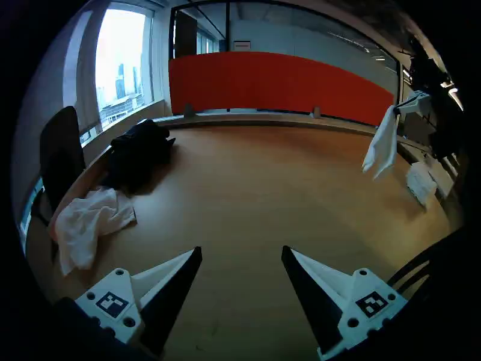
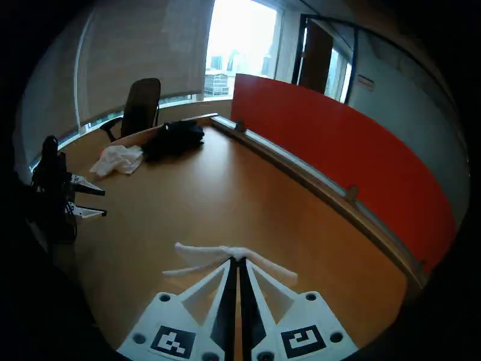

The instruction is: Fold towel

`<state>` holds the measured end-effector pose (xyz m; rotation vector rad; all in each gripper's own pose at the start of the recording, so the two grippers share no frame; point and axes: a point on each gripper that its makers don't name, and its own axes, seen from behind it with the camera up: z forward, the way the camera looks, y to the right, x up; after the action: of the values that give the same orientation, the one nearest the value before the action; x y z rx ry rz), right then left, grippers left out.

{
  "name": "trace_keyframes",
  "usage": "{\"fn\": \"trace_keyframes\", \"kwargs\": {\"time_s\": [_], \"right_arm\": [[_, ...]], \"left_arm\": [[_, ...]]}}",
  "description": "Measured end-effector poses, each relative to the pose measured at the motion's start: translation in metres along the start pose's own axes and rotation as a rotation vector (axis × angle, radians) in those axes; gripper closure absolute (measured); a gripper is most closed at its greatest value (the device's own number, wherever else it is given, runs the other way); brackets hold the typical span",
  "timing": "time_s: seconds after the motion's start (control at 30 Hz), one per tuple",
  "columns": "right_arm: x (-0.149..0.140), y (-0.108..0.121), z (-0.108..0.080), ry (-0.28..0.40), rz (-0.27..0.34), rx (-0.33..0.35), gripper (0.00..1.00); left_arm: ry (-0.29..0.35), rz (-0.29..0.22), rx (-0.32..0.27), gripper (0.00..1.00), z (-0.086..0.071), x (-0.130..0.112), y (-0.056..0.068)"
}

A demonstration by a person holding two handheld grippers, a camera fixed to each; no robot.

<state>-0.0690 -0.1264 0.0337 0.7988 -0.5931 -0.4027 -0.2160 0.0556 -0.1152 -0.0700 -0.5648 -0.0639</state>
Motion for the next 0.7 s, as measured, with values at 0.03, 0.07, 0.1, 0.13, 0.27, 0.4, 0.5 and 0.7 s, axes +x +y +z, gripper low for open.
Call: {"fn": "trace_keyframes", "kwargs": {"time_s": [0.03,0.07,0.1,0.13,0.27,0.4,0.5,0.7], "right_arm": [[-0.003,0.006,-0.003,-0.005,-0.002,-0.008,0.97],[-0.006,0.012,-0.007,-0.011,-0.004,-0.017,0.97],[-0.009,0.017,-0.010,-0.016,-0.005,-0.025,0.97],[-0.012,0.022,-0.013,-0.021,-0.005,-0.032,0.97],[-0.023,0.044,-0.026,-0.035,0.008,-0.067,0.97],[-0.033,0.066,-0.039,-0.046,0.023,-0.102,0.97],[-0.039,0.082,-0.048,-0.056,0.029,-0.128,0.97],[-0.054,0.114,-0.064,-0.076,0.053,-0.182,0.97]], "left_arm": [[-0.001,0.000,-0.001,0.01,0.000,0.000,0.001],[-0.001,0.000,-0.001,0.01,0.000,0.000,0.002],[-0.003,0.001,-0.002,0.01,0.001,-0.001,0.002],[-0.004,0.002,-0.003,0.01,0.001,-0.001,0.003],[-0.007,0.007,-0.003,0.01,0.002,-0.001,0.005],[-0.008,0.009,-0.003,0.01,0.003,0.000,0.007],[-0.008,0.010,-0.004,0.01,0.004,0.002,0.008],[-0.009,0.021,-0.007,0.01,0.005,0.005,0.011]]}}
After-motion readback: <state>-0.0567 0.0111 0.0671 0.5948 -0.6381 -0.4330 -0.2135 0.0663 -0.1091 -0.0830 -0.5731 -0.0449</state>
